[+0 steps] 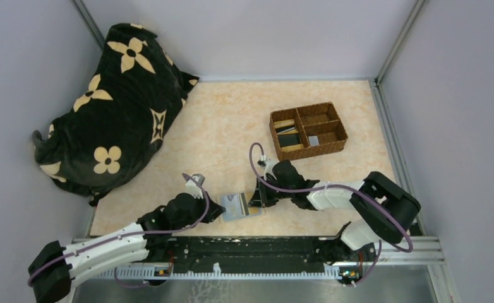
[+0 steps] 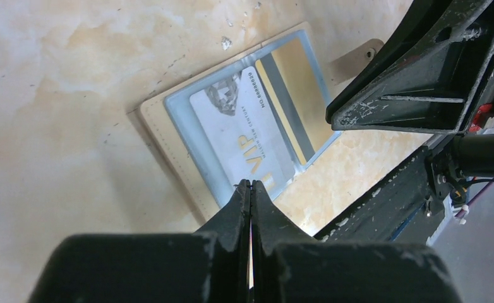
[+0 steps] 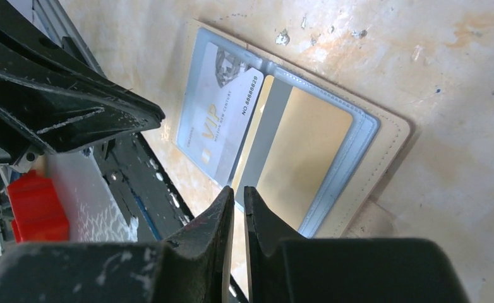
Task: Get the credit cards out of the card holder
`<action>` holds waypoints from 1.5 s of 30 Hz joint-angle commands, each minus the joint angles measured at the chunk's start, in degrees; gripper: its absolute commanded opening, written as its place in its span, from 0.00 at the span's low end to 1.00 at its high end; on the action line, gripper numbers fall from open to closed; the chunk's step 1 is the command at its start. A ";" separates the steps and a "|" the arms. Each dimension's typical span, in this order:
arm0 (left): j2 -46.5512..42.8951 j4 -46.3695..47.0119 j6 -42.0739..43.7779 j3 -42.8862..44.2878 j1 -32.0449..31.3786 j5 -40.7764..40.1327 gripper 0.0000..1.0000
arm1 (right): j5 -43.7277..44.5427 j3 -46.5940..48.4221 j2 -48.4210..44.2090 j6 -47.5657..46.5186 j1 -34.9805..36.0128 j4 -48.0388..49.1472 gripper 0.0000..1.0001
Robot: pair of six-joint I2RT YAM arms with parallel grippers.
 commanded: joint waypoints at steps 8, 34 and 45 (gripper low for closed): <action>0.36 2.84 -1.22 -4.07 -0.02 0.33 0.00 | -0.94 3.95 2.90 -0.17 2.54 3.87 0.14; 15.57 11.17 -1.77 -3.37 -0.02 3.32 0.00 | -1.88 3.27 9.62 1.56 3.96 9.50 0.40; 20.08 13.84 -1.45 -1.96 -0.02 4.44 0.00 | -7.05 1.19 5.81 4.43 3.91 17.15 0.36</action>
